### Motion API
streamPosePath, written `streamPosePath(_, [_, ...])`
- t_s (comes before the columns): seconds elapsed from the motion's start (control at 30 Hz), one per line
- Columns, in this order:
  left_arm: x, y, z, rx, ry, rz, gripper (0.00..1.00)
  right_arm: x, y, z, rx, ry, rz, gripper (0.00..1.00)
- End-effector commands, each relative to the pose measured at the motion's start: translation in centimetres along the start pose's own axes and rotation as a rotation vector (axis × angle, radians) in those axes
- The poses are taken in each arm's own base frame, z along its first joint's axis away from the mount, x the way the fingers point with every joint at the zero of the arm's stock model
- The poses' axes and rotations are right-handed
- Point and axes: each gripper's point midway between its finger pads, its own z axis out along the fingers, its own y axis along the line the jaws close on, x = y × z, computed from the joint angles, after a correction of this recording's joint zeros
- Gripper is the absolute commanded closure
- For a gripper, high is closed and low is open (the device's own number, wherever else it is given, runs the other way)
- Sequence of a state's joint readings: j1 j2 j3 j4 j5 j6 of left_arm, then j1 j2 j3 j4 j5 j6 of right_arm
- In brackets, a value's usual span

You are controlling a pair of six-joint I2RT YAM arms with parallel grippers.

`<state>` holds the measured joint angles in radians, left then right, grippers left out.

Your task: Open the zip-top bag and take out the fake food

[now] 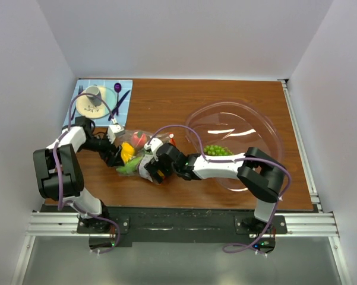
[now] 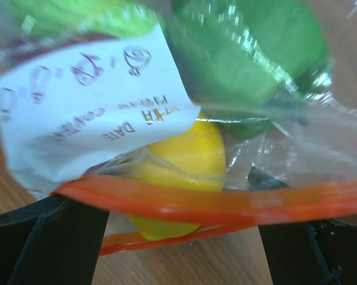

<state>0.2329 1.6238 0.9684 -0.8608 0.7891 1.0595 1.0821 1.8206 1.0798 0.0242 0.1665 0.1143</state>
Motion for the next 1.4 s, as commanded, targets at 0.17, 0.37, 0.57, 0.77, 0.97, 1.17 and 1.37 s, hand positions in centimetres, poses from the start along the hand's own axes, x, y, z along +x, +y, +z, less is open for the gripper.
streamPosePath(0.17, [-1.4, -3.0, -0.8, 0.104, -0.05, 0.06, 0.32, -0.4, 0.4, 0.1, 0.004, -0.069, 0.107, 0.12])
streamPosePath(0.37, [-0.5, -2.7, -0.7, 0.117, -0.009, 0.004, 0.75, -0.6, 0.1, -1.5, 0.011, -0.101, 0.172, 0.23])
streamPosePath(0.57, [-1.3, -2.5, -1.3, 0.105, -0.02, -0.002, 0.96, 1.0, 0.1, -1.8, 0.01, -0.085, 0.212, 0.31])
streamPosePath(0.77, [-5.5, -2.4, -4.8, 0.049, -0.042, 0.055, 1.0, 0.2, -0.7, -3.7, 0.044, -0.127, 0.213, 0.44])
streamPosePath(0.97, [-2.5, 1.0, -5.8, -0.157, 0.143, 0.068, 1.0, -1.9, -2.1, -7.6, 0.094, -0.161, 0.197, 0.5])
streamPosePath(1.17, [2.3, 2.9, -4.4, -0.23, 0.276, 0.05, 1.0, -3.9, -6.9, -13.5, 0.312, -0.25, 0.223, 0.57])
streamPosePath(1.37, [3.7, 3.9, -4.3, -0.31, 0.329, 0.085, 1.0, -0.4, -17.8, -15.5, 0.677, -0.158, 0.343, 0.82])
